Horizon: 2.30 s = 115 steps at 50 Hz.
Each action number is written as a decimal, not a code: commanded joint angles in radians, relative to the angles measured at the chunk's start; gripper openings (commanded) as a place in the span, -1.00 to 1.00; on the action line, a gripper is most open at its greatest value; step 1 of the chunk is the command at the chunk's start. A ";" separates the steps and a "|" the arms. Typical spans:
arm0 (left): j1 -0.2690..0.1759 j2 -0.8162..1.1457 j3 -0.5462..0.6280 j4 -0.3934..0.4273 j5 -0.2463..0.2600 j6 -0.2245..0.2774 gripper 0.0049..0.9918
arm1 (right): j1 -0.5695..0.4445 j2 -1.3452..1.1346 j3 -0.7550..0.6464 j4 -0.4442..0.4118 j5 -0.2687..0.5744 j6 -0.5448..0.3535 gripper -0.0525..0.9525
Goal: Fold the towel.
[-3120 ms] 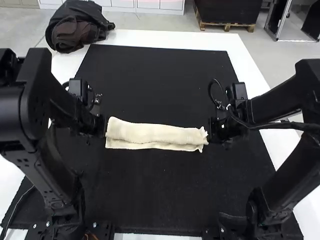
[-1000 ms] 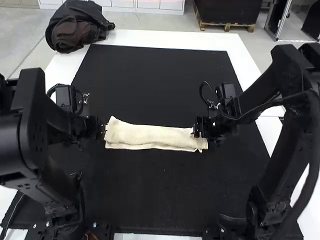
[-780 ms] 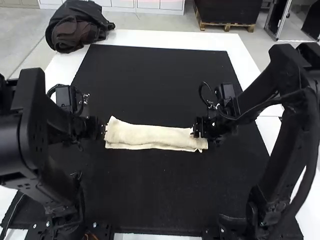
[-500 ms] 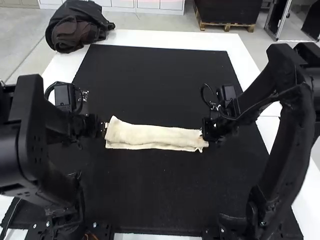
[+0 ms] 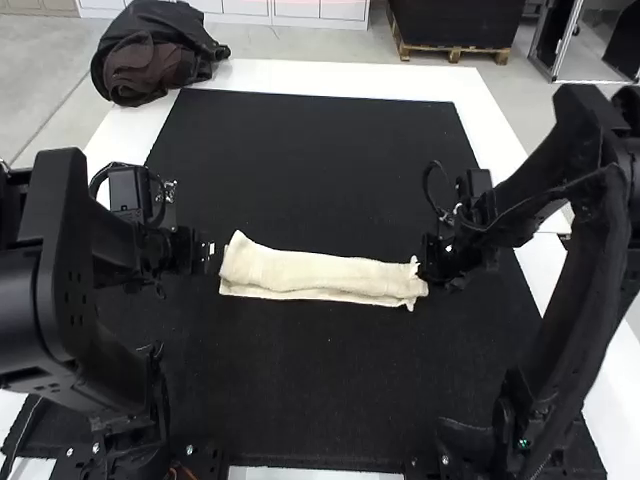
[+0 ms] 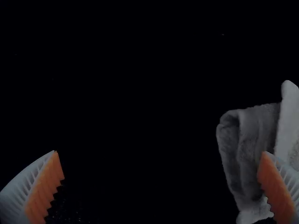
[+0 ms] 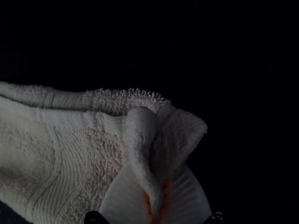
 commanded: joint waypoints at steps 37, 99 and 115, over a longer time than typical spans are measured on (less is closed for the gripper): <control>0.003 -0.016 0.015 0.043 -0.139 -0.008 0.95 | 0.338 -0.140 0.271 -0.233 -0.037 0.094 -0.94; 0.003 -0.016 -0.020 0.094 -0.144 -0.007 0.95 | 0.756 0.333 0.708 -0.086 -0.010 0.225 -0.94; 0.003 -0.016 -0.020 0.108 -0.134 -0.007 0.95 | 0.783 0.454 0.863 -0.100 -0.013 0.229 -0.94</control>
